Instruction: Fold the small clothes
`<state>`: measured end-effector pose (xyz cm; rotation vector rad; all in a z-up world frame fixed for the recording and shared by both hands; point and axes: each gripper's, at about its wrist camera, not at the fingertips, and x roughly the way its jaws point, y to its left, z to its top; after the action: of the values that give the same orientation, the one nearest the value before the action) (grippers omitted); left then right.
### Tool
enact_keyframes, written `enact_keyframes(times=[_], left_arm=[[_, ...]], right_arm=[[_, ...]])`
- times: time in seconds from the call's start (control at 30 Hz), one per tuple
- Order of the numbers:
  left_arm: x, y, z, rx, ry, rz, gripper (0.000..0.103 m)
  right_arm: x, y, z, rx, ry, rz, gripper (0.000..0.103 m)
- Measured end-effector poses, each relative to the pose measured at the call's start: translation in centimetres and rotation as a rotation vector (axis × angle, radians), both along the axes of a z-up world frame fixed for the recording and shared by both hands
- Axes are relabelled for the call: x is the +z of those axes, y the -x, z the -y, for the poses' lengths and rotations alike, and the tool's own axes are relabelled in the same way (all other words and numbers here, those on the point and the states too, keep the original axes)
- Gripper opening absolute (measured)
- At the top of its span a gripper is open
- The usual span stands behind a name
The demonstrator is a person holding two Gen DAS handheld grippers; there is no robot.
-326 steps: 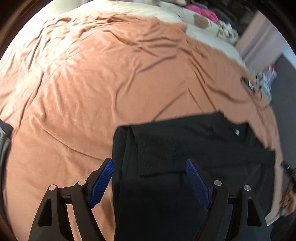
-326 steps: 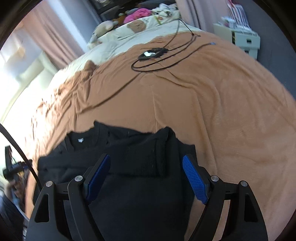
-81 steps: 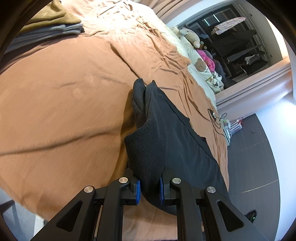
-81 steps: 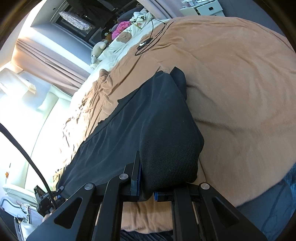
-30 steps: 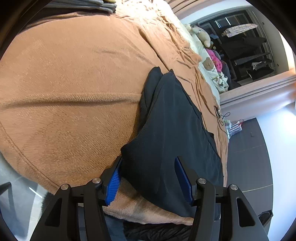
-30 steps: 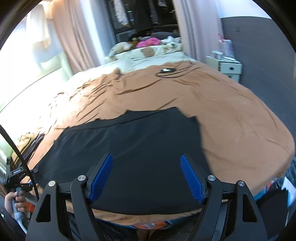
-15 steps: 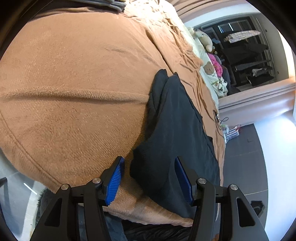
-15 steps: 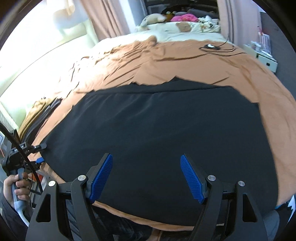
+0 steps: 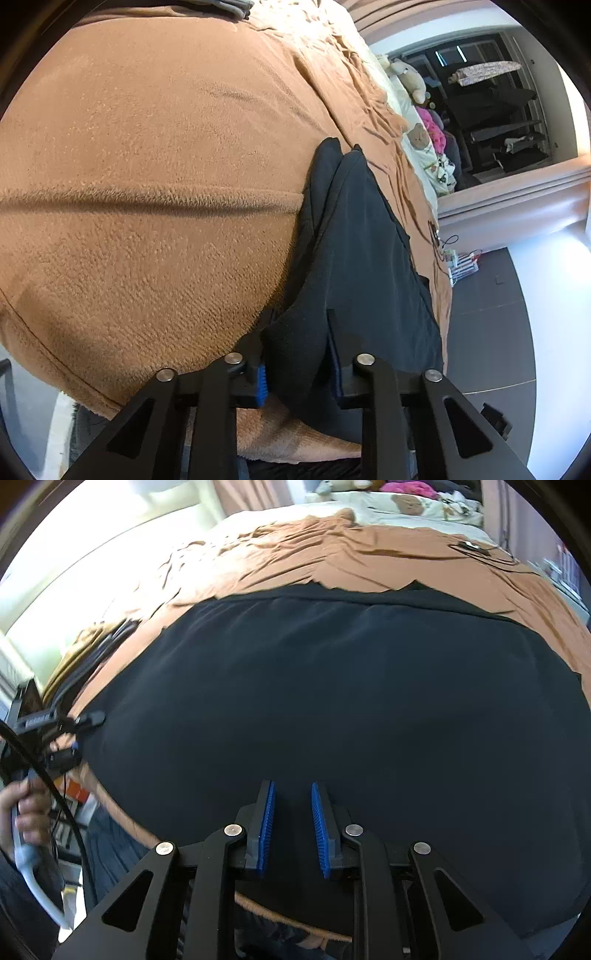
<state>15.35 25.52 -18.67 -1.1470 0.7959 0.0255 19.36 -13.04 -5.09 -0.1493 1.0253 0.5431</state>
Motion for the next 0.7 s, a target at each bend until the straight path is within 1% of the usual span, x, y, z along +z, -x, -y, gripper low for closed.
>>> enact_keyframes(times=[0.13,0.23,0.33,0.4,0.57,0.7], left_arm=[[0.4,0.6,-0.1,0.018,0.04,0.031,0.021],[1.3,0.7,0.0,0.016,0.032,0.053,0.019],[1.7,1.0,-0.1,0.029,0.045,0.065,0.019],[1.6,1.1,0.1,0.037,0.049,0.062,0.019],[1.1,1.3,0.0,0.059,0.066,0.05,0.018],[0.7,1.2,0.2,0.069,0.035,0.025,0.018]], right_arm=[[0.0,1.1,-0.4,0.069,0.002,0.004,0.015],[0.3,1.2,-0.1,0.082,-0.007,-0.017,0.015],[0.4,0.8,-0.1,0.099,-0.009,-0.03,0.015],[0.5,0.1,-0.2,0.089,-0.012,-0.038,0.015],[0.0,-3.1,-0.7,0.02,0.001,-0.069,0.015],[-0.4,-5.0,-1.9,-0.002,0.019,-0.076,0.015]])
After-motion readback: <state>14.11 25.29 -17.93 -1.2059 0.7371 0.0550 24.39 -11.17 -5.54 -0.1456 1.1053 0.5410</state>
